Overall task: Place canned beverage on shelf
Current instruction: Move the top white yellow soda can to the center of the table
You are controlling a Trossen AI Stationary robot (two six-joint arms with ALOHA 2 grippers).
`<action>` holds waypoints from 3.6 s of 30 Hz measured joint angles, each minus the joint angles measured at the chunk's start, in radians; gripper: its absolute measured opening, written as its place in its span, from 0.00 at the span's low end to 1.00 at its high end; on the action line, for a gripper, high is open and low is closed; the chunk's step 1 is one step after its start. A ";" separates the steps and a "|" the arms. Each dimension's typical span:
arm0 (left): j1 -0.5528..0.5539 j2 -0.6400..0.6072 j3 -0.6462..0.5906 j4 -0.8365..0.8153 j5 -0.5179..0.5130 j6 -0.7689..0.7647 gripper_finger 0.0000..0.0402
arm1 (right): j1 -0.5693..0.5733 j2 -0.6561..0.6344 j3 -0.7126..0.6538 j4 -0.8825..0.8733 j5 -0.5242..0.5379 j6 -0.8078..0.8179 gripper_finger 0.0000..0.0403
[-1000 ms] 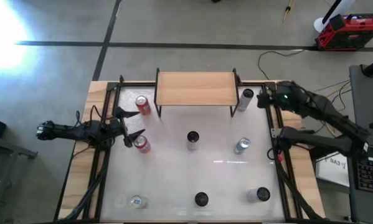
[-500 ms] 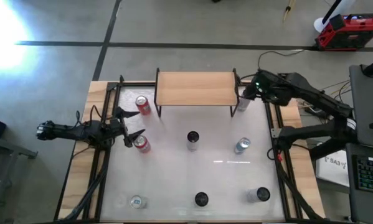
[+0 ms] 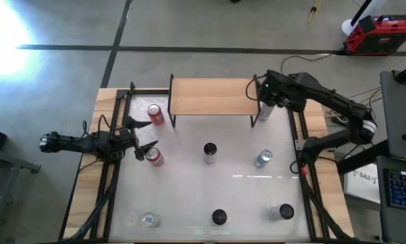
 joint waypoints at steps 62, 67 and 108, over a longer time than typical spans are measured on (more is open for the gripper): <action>0.000 0.000 0.000 0.000 0.000 0.000 1.00 | -0.103 0.128 -0.002 0.016 -0.156 0.594 0.60; 0.000 0.000 0.000 0.000 0.000 0.000 1.00 | -0.065 0.053 -0.002 -0.075 -0.173 0.601 0.60; 0.000 0.000 0.000 0.000 0.000 0.000 1.00 | 0.457 0.517 0.501 0.006 -0.162 0.293 0.61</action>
